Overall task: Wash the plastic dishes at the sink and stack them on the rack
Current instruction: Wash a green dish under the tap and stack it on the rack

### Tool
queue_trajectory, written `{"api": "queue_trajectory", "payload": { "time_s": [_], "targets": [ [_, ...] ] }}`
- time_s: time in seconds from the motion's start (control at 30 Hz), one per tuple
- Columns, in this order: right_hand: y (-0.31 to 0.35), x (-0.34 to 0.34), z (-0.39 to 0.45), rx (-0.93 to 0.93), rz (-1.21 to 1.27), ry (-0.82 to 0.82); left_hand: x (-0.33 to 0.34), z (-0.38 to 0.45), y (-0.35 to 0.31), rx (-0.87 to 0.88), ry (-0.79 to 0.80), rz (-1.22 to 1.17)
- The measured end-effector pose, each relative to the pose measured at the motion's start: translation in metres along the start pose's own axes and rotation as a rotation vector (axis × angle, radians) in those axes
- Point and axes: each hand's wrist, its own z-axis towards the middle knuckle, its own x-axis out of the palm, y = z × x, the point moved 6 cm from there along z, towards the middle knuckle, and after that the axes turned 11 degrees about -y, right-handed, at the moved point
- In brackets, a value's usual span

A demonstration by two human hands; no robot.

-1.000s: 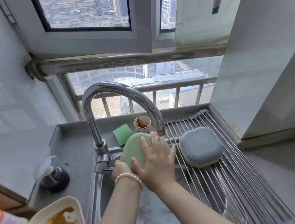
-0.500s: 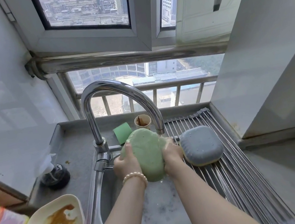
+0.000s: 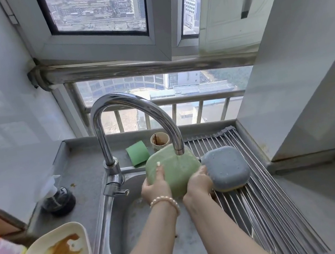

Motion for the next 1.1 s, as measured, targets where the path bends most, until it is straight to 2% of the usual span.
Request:
{"api": "queue_trajectory", "payload": {
  "time_s": [0.1,0.17,0.4,0.5,0.63,0.8,0.87,0.97,1.1],
  "targets": [
    [-0.011,-0.005,-0.001,0.148,0.096,0.1,-0.003,0.007,-0.003,-0.056,-0.043,0.054],
    [-0.013,-0.008,0.005,0.134,0.034,0.159,-0.01,0.016,-0.006,-0.073,-0.086,0.128],
    [0.019,-0.003,0.04,-0.389,-0.587,0.197,-0.007,0.03,-0.029,0.096,0.08,0.602],
    [0.018,0.002,0.04,-0.485,-0.765,0.239,0.001,0.021,-0.042,0.266,0.138,0.792],
    [0.011,-0.005,0.04,-0.536,-0.683,0.151,0.013,-0.004,-0.036,0.655,0.247,1.271],
    [0.008,-0.009,0.036,-0.57,-0.666,0.105,0.027,-0.015,-0.026,0.858,0.29,1.422],
    [0.008,-0.012,0.036,-0.591,-0.653,0.091,0.031,-0.012,-0.027,0.794,0.299,1.432],
    [0.007,-0.015,0.033,-0.629,-0.63,0.083,0.033,0.006,-0.03,0.519,0.342,1.287],
    [0.003,-0.019,0.033,-0.604,-0.597,0.075,0.041,0.017,-0.034,0.434,0.457,1.313]
  ]
}}
